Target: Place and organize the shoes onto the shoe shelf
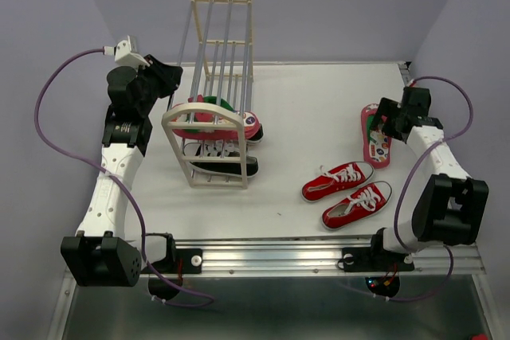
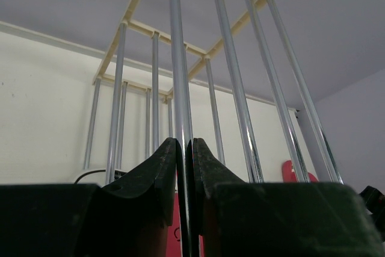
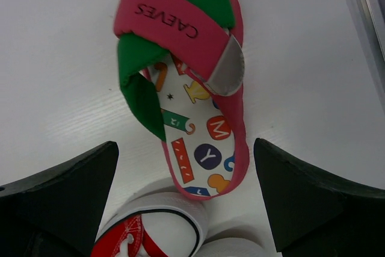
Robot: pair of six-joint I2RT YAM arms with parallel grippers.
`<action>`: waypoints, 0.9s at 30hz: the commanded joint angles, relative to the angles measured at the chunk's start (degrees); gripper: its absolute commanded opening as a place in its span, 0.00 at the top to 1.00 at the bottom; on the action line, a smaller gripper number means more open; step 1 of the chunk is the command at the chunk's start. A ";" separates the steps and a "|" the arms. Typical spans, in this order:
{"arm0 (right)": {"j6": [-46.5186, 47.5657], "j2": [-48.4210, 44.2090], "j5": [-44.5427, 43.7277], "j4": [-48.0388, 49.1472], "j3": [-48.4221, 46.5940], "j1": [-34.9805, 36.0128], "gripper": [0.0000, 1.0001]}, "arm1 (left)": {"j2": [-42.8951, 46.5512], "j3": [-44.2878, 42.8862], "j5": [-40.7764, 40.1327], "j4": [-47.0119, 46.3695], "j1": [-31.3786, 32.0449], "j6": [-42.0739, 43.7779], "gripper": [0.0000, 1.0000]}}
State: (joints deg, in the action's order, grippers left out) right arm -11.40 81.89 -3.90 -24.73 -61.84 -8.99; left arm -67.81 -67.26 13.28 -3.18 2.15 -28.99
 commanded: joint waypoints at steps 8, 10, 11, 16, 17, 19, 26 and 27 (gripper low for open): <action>5.16 4.59 2.22 -2.43 1.29 -2.52 0.00 | -2.85 0.47 -0.80 2.92 0.22 4.82 0.85; 5.16 5.39 2.15 -2.34 1.46 -3.04 0.00 | -3.03 0.38 -0.80 3.00 0.22 4.91 0.85; 5.16 5.74 1.45 -2.43 1.55 -3.05 0.00 | -3.03 0.38 -0.80 3.00 0.22 5.00 0.85; 4.89 7.93 -1.20 -3.04 1.99 -3.05 0.00 | -3.38 0.12 -1.06 3.09 0.13 5.18 0.85; 4.81 8.11 -1.20 -3.13 1.90 -3.05 0.00 | -3.55 0.12 -1.06 3.09 0.13 5.26 0.85; 4.72 8.46 -1.02 -3.13 2.17 -3.05 0.00 | -3.64 -0.06 -1.15 3.09 0.13 5.35 0.85; 4.63 9.78 2.24 -2.96 3.22 -3.05 0.00 | -3.64 0.03 -1.06 3.01 0.13 5.53 0.85; 4.89 10.39 2.23 -3.04 3.31 -3.05 0.00 | -3.64 0.03 -1.15 3.00 0.13 5.53 0.85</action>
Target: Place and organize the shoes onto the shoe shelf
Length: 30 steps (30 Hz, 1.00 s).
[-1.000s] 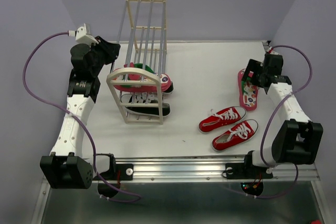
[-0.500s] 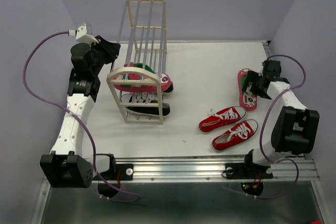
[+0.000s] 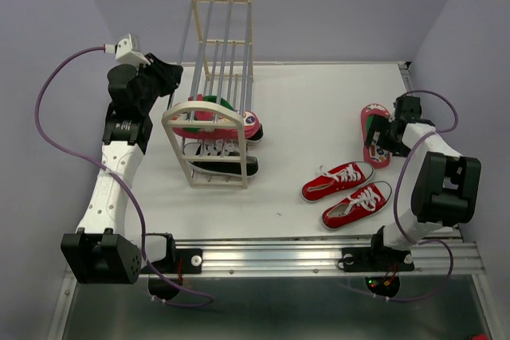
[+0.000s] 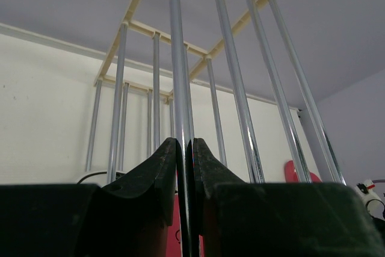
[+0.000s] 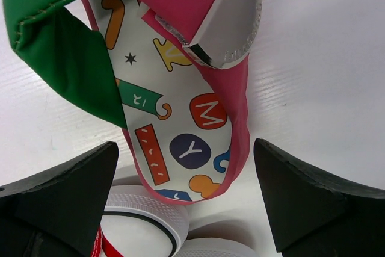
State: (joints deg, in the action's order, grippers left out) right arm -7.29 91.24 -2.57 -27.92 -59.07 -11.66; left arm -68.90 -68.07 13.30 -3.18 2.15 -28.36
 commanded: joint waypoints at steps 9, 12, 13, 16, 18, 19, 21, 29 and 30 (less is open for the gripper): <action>2.98 3.24 2.13 2.17 1.76 -0.38 0.00 | -2.46 1.01 -0.91 3.09 0.13 4.89 0.85; 3.24 4.73 1.87 2.96 2.03 -0.38 0.00 | -2.55 1.01 -0.82 2.92 0.13 4.80 0.85; 3.16 5.08 1.69 3.05 2.03 -0.38 0.00 | -2.46 1.01 -0.82 2.92 0.13 4.80 0.85; 3.33 6.05 1.60 4.19 2.20 -0.38 0.00 | -2.46 1.19 -0.82 2.74 0.13 4.89 0.85; 3.42 6.84 2.13 4.63 2.20 -0.38 0.00 | -2.64 1.01 -0.73 2.74 0.13 4.89 0.85; 3.51 7.11 2.04 4.81 2.20 -0.38 0.00 | -2.64 1.10 -0.73 2.74 0.13 4.98 0.85; 3.86 6.93 2.82 5.33 2.29 -0.38 0.00 | -2.64 1.10 -0.64 2.74 0.13 4.98 0.85; 5.44 -2.27 7.04 10.77 5.10 -0.38 0.86 | -2.55 1.10 -0.38 2.65 0.13 5.07 0.85; 5.62 -3.60 7.49 11.31 5.97 -0.38 0.89 | -2.46 1.19 -0.38 2.65 0.13 5.07 0.85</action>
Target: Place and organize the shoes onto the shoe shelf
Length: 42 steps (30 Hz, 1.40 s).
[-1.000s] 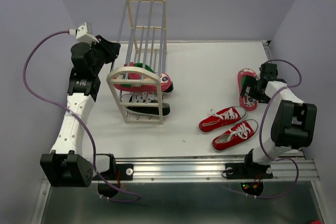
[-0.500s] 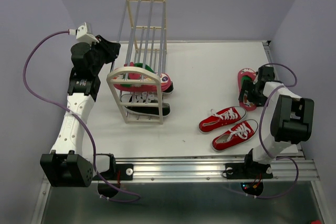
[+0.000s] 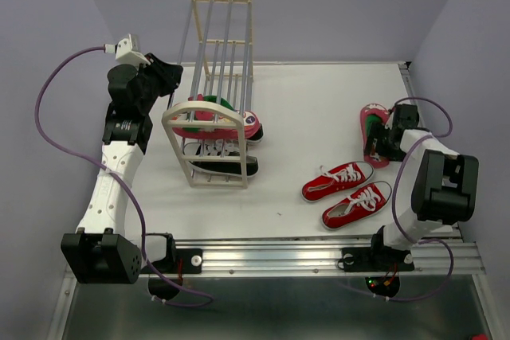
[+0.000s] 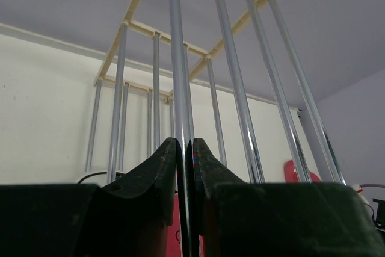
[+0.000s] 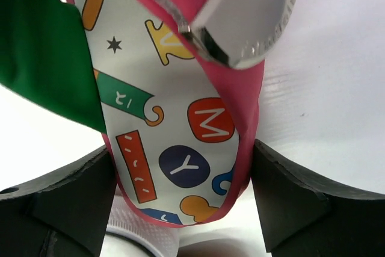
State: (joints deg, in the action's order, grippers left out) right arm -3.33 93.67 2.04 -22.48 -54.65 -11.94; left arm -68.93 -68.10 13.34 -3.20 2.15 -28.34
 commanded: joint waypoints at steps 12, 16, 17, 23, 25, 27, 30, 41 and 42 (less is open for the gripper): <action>2.02 -21.06 13.93 14.91 3.41 -0.10 0.99 | -2.09 1.30 0.19 2.50 0.13 4.96 0.85; 1.05 -23.09 19.74 18.17 2.63 -0.10 0.99 | -2.09 1.30 0.19 2.50 0.13 4.87 0.85; 0.53 -23.18 20.45 18.87 2.27 -0.10 0.99 | -2.00 1.21 0.19 2.50 0.13 4.87 0.85; -0.01 -20.72 23.19 17.38 2.26 1.57 0.99 | -1.65 1.39 -0.16 2.50 0.13 4.96 0.85; 0.17 -21.15 21.17 17.73 4.19 4.20 0.99 | -1.56 1.47 -0.25 2.50 0.13 4.87 0.85; 0.08 -21.07 20.72 16.51 6.05 5.79 0.99 | -1.65 1.47 -0.60 2.41 0.13 4.87 0.85; -0.71 -20.37 15.30 11.76 5.35 7.64 0.77 | -1.91 1.47 -0.95 2.67 0.13 4.96 0.85; -1.24 -20.54 5.35 6.40 5.35 15.01 0.10 | -2.71 1.39 -1.48 2.76 0.13 4.96 0.85; -0.28 -20.37 4.99 6.31 5.09 15.54 0.10 | -2.62 1.30 -1.48 2.76 0.13 5.05 0.85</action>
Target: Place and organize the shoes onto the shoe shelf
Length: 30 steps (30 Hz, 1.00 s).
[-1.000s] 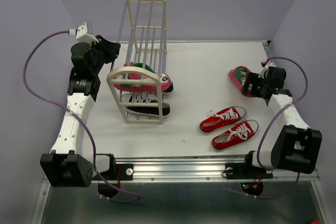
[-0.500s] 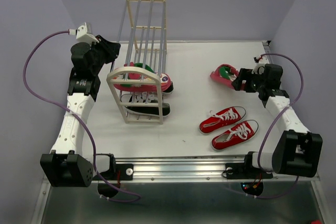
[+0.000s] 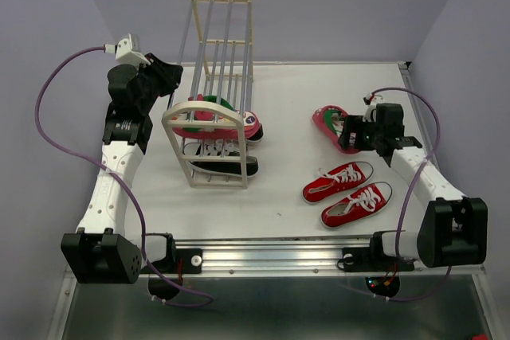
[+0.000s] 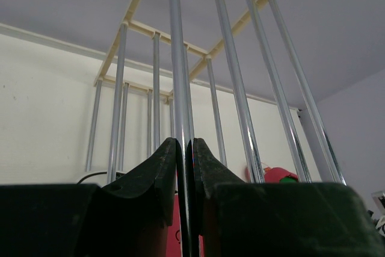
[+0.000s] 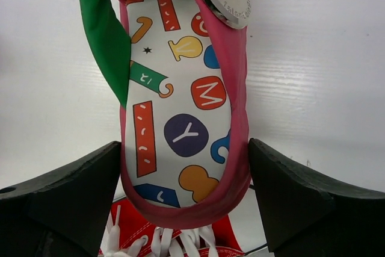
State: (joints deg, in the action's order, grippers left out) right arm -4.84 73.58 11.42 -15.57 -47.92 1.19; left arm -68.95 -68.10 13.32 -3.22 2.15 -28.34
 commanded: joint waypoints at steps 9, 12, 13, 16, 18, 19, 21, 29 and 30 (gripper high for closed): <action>3.17 1.83 -7.99 -1.48 -3.06 5.49 0.03 | -2.16 1.47 -1.72 2.87 0.13 5.13 0.85; 2.47 2.18 -12.80 0.89 -3.05 5.49 0.03 | -2.24 1.21 -1.63 2.87 0.13 5.13 0.85; 2.38 2.35 -14.31 1.59 -3.06 5.49 0.04 | -2.24 1.30 -1.63 2.87 0.13 5.13 0.85; 1.86 4.98 -17.56 5.36 -3.58 5.49 0.10 | -2.24 1.39 -1.55 2.87 0.13 5.22 0.85; 2.03 6.48 -17.66 6.95 -4.11 5.49 0.12 | -2.24 1.47 -1.46 2.87 0.13 5.22 0.85; 1.85 7.27 -17.40 7.66 -4.81 5.49 0.13 | -2.33 1.39 -1.37 2.87 0.13 5.31 0.85; 1.94 9.64 -16.70 10.03 -5.34 5.49 0.15 | -2.33 1.47 -1.19 2.87 0.13 5.22 0.85; -0.87 16.24 -18.02 18.53 -5.52 5.49 0.44 | -1.98 1.39 -1.72 3.05 0.13 5.75 0.85; -0.78 16.59 -17.75 19.61 -4.99 5.49 0.47 | -2.07 1.30 -1.72 3.05 0.13 5.75 0.85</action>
State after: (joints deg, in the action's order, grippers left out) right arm -4.40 89.36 -5.34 -5.08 -52.16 6.13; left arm -68.93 -68.10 13.23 -3.22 2.15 -27.97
